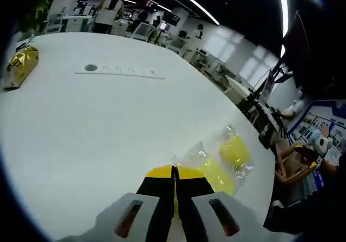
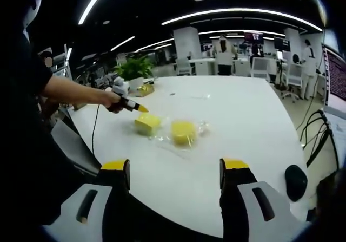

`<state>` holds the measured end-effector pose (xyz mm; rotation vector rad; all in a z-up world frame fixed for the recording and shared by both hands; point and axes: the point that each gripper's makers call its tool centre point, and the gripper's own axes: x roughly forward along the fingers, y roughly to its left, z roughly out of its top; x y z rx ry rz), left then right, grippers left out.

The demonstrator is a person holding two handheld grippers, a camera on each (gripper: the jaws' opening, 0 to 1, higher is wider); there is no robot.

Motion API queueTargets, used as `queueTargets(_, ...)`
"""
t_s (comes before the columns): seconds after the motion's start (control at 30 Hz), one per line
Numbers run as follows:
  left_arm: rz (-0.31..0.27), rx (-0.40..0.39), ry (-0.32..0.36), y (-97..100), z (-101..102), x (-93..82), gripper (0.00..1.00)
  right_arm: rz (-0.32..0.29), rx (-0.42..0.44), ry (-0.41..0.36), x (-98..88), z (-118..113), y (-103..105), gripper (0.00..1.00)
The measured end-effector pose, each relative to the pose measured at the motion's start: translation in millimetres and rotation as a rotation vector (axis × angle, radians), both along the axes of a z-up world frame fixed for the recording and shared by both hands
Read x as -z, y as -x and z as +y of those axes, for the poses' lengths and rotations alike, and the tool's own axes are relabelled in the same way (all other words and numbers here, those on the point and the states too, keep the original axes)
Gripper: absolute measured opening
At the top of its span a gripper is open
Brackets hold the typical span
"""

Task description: Compare the silicone blocks by pressing each to a similar depth, holding the contact briefly, and releasing to observe deformation and rebound differences across the visible hardness samples.

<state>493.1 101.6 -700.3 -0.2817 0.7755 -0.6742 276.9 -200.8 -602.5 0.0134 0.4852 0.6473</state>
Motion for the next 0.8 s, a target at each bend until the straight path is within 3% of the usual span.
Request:
queueTargets(0.13,0.029,0.003,-0.042,2.9,4,8.9,0.01,0.007,-0.009,0.006,0.6,1,0,0.61)
queueTargets(0.2,0.028,0.015,-0.102,6.0,11,15.7,0.10,0.014,-0.022,-0.011,-1.4,4,2,0.61)
queueTargets(0.27,0.017,0.006,-0.095,5.8,13,14.1,0.19,0.008,-0.023,-0.007,-1.7,5,1,0.61)
queueTargets(0.37,0.012,-0.020,-0.071,5.2,16,5.5,0.21,0.014,-0.027,-0.007,0.2,7,0,0.61)
queueTargets(0.5,-0.053,-0.052,-0.091,0.4,25,-12.2,0.27,0.010,-0.037,-0.005,-0.4,11,-2,0.61)
queueTargets(0.63,-0.115,-0.063,-0.042,0.9,24,-37.9,0.31,0.000,-0.048,-0.039,-4.8,17,-5,0.63)
queueTargets(0.8,-0.213,-0.068,-0.035,3.8,24,-65.7,0.41,-0.006,-0.067,-0.031,-4.8,22,-8,0.64)
